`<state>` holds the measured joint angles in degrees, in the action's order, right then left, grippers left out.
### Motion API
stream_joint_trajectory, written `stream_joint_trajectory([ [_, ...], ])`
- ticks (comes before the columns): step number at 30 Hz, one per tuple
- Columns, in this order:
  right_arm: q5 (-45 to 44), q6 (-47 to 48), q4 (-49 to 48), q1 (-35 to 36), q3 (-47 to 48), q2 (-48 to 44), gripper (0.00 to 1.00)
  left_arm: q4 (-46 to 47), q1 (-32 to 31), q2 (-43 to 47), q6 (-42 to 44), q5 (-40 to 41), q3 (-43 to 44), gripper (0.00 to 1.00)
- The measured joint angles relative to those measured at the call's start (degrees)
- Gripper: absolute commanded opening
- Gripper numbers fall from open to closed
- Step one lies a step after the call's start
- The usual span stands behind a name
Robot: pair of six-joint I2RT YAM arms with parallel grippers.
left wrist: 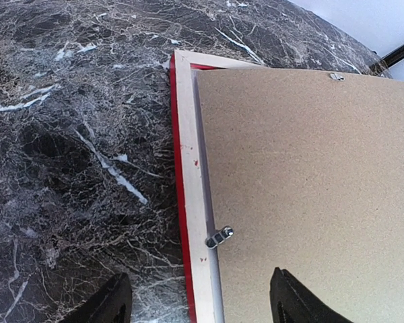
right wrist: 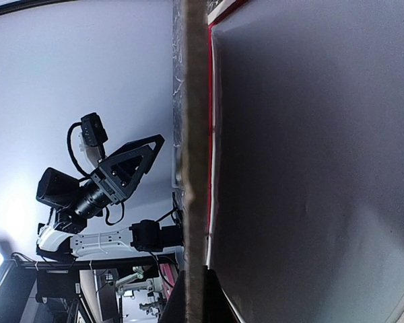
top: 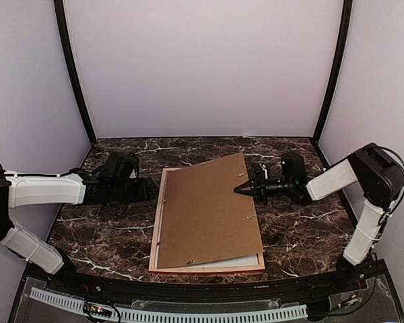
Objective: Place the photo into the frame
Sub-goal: Adjust the backboard.
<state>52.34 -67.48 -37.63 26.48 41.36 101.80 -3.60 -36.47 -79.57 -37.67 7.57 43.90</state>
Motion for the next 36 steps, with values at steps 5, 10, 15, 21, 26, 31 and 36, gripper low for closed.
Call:
stream_joint_trajectory([
  [5, -0.2, -1.0, -1.9, 0.1, -0.5, 0.3, 0.0, 0.0, 0.0, -0.7, 0.0, 0.0, 0.0, 0.73],
  [10, -0.4, -2.1, -4.2, 0.2, -1.0, 1.3, 0.0, 0.0, 0.0, -0.8, 0.0, 0.0, 0.0, 0.73],
  [15, -0.6, -2.8, -5.3, 0.3, -1.3, 2.4, 0.0, 0.0, 0.0, -0.8, 0.0, 0.0, 0.0, 0.73],
  [21, -0.6, -3.1, -6.6, 0.3, -1.3, 3.2, 0.0, 0.0, 0.0, -0.8, 0.0, 0.0, 0.0, 0.73],
  [26, -0.5, -3.0, -7.1, 0.3, -1.3, 3.9, 0.0, 0.0, 0.0, -1.2, 0.0, -0.3, 0.0, 0.73],
  [31, -0.5, -1.9, -7.2, 0.3, -1.0, 4.5, 0.0, 0.0, 0.0, -1.5, 0.0, -0.7, 0.0, 0.73],
  [36, -0.2, -0.3, -5.9, 0.3, -0.2, 4.6, 0.0, 0.0, 0.0, -1.6, 0.0, -1.2, 0.0, 0.73],
])
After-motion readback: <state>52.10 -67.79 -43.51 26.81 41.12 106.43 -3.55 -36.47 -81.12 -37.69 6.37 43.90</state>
